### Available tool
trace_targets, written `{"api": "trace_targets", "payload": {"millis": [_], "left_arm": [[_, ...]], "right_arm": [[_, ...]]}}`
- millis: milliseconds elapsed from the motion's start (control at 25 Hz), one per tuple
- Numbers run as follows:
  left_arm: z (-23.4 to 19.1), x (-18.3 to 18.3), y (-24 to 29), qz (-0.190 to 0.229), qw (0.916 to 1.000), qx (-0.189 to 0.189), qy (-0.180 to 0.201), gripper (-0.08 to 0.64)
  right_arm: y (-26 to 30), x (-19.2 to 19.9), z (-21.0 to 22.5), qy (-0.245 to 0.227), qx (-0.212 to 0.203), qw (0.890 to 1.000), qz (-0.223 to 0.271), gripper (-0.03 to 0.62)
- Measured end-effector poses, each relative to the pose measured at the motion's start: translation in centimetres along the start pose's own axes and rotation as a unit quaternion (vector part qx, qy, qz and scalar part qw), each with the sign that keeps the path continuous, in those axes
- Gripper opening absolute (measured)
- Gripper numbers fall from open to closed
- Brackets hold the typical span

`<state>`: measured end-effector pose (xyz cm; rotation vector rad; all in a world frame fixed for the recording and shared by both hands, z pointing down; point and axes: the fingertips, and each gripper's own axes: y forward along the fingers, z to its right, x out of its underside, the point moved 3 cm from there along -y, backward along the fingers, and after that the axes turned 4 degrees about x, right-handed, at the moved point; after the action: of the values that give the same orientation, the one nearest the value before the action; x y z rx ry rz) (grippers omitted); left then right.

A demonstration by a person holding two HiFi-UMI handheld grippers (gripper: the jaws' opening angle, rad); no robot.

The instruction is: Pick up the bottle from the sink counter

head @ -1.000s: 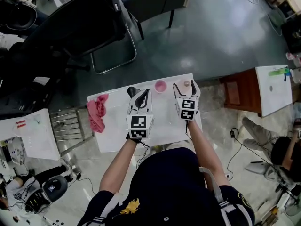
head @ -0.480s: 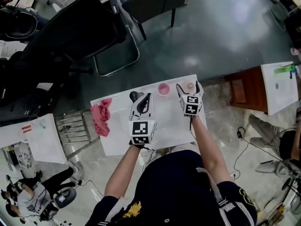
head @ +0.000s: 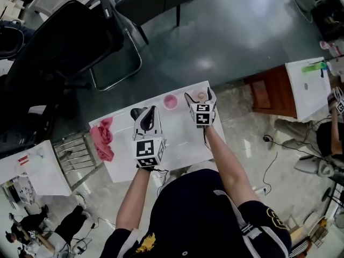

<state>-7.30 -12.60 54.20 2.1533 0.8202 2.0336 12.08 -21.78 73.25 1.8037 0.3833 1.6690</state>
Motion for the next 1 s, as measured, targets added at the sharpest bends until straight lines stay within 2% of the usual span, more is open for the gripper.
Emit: {"api": "trace_targets", "payload": {"millis": [280,400,560,1000], "left_arm": [[1.5,0.2,0.6,-0.008,0.9999,0.009,0.002,0.015],[1.6,0.3,0.6,-0.010,0.9999,0.007,0.002,0.015],[1.5,0.4,0.4,-0.011,0.9999,0.004,0.002,0.015],[1.7,0.3,0.2,-0.007,1.0000,-0.002,-0.002,0.015]], "right_arm": [[1.2,0.5,0.1,-0.006,0.002,1.000,-0.022,0.466],[1.3,0.3,0.1,-0.024,0.013,0.999,-0.030,0.466],[1.6,0.5,0.1,-0.033,0.026,0.999,-0.029,0.466],[1.6,0.5,0.4,-0.036,0.025,0.999,-0.033,0.465]]}}
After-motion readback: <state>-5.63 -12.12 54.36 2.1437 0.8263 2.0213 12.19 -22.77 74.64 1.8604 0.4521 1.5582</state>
